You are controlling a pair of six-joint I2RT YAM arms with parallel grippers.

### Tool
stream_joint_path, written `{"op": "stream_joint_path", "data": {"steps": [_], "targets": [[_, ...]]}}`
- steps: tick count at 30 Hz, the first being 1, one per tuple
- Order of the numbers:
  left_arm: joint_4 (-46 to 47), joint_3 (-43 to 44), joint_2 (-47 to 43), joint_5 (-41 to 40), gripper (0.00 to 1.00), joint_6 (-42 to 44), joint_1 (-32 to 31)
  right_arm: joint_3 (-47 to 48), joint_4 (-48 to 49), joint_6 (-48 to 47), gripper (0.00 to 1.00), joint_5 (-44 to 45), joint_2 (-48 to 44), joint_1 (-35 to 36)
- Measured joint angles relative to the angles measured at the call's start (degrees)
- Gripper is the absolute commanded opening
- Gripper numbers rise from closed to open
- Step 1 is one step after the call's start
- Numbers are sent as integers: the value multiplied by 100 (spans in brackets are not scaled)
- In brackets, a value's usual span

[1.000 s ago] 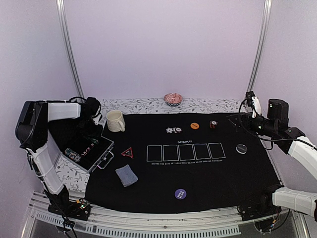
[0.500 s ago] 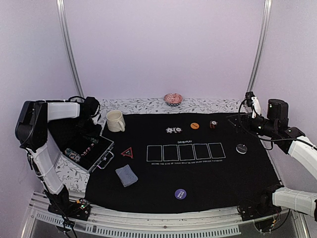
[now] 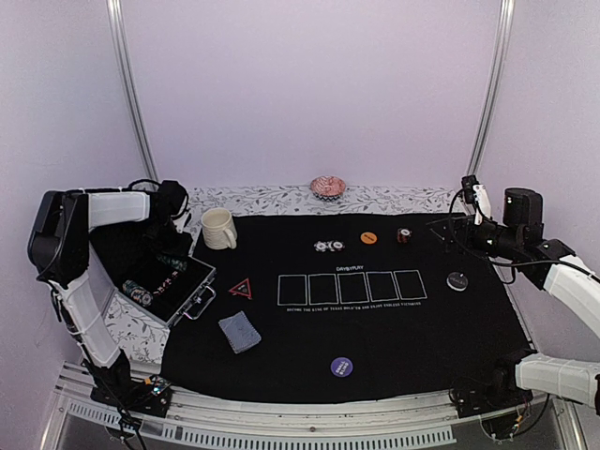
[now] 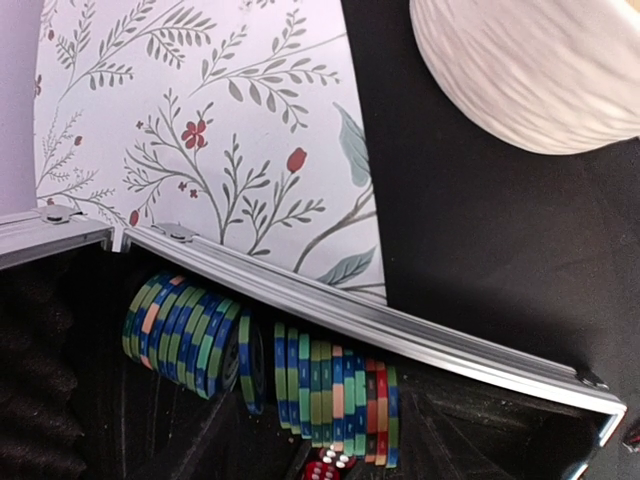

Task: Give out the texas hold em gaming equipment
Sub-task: Pick up the pile of poker chips from the center of the board.

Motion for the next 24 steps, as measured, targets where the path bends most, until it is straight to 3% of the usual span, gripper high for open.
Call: {"op": "stream_joint_path", "data": {"steps": [12,24], "targets": [[-33,155,264,-44,57,44,42,2,-4,-20,99,-26,57,0],[46,155,337,184,48,114,181,7,-57,-24,99,-107,146,0]]}}
